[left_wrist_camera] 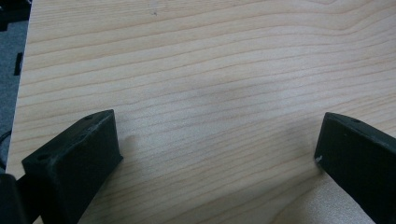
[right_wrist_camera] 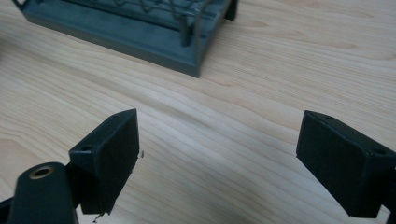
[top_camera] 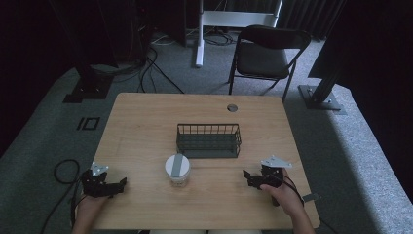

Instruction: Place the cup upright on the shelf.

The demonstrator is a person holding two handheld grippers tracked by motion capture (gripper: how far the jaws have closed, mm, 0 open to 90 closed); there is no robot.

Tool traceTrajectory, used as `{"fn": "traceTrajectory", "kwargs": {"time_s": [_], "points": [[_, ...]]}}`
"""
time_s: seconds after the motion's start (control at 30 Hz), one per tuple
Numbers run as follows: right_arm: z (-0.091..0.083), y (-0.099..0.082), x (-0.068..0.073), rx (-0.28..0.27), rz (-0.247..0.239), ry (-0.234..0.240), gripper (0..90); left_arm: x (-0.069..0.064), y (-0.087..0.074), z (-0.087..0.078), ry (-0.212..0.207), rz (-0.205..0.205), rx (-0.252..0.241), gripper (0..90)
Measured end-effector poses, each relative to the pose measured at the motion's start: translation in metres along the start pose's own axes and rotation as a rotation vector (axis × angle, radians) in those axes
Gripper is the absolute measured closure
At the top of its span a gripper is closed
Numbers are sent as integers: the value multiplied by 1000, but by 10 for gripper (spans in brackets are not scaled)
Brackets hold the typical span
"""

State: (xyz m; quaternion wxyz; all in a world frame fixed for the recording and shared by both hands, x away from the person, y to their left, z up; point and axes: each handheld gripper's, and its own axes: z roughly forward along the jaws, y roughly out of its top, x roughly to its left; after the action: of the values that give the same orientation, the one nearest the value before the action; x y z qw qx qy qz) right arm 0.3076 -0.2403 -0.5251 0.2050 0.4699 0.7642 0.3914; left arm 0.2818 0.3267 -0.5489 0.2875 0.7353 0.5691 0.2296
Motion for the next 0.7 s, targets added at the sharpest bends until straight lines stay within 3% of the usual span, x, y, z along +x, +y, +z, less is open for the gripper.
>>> {"fn": "traceTrajectory", "kwargs": {"time_s": [0.33, 0.7], "points": [[1, 10, 20, -65, -51, 82, 132, 0, 0, 0, 0, 0, 0, 1], [5, 15, 36, -79, -93, 142, 134, 0, 0, 0, 0, 0, 0, 1]]}}
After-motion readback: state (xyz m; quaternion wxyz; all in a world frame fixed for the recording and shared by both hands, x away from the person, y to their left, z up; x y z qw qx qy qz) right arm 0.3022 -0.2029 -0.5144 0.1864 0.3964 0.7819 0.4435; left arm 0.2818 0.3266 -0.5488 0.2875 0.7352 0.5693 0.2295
